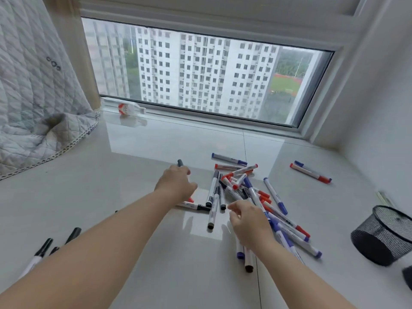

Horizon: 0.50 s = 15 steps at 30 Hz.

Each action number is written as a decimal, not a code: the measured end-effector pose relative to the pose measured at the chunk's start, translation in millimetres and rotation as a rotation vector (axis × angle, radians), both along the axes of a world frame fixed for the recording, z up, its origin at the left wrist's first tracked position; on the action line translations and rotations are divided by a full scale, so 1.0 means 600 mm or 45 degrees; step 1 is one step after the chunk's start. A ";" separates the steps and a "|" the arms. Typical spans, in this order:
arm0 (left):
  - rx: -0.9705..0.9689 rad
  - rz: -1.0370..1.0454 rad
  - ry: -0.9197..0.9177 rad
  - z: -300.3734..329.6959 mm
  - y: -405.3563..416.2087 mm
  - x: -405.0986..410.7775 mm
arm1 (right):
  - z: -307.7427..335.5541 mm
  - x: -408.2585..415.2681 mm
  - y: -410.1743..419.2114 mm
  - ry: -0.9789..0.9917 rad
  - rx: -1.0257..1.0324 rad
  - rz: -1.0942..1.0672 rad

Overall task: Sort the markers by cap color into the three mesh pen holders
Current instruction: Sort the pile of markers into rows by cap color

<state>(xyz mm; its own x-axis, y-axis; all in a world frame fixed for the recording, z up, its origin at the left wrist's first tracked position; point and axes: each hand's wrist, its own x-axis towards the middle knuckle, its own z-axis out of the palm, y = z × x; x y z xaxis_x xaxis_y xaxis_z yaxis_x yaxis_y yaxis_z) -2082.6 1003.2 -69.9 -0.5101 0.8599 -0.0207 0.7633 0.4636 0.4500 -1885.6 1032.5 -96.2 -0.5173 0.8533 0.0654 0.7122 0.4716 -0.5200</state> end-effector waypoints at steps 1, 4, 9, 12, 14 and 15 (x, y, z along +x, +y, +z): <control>-0.006 0.020 0.007 -0.006 0.012 -0.001 | -0.004 -0.002 0.005 -0.010 0.013 0.024; -0.080 0.097 0.034 -0.022 0.044 -0.007 | -0.012 -0.013 0.020 -0.007 0.096 0.086; -0.234 0.125 0.146 -0.043 0.083 0.001 | -0.016 -0.032 0.039 -0.206 0.386 0.039; -0.333 0.111 0.228 -0.052 0.101 0.016 | -0.020 -0.043 0.048 -0.322 0.307 -0.034; -0.333 0.128 0.228 -0.055 0.110 0.024 | -0.024 -0.051 0.049 -0.382 0.265 -0.062; -0.315 0.131 0.215 -0.056 0.114 0.027 | -0.027 -0.055 0.048 -0.403 0.255 -0.076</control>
<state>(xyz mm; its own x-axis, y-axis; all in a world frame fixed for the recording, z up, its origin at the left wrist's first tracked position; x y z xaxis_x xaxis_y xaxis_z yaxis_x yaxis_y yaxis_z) -2066.5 1071.5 -103.4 -0.6085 0.7828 -0.1303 0.7609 0.6221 0.1844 -1918.8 1061.4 -112.2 -0.4884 0.8691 0.0786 0.8521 0.4944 -0.1717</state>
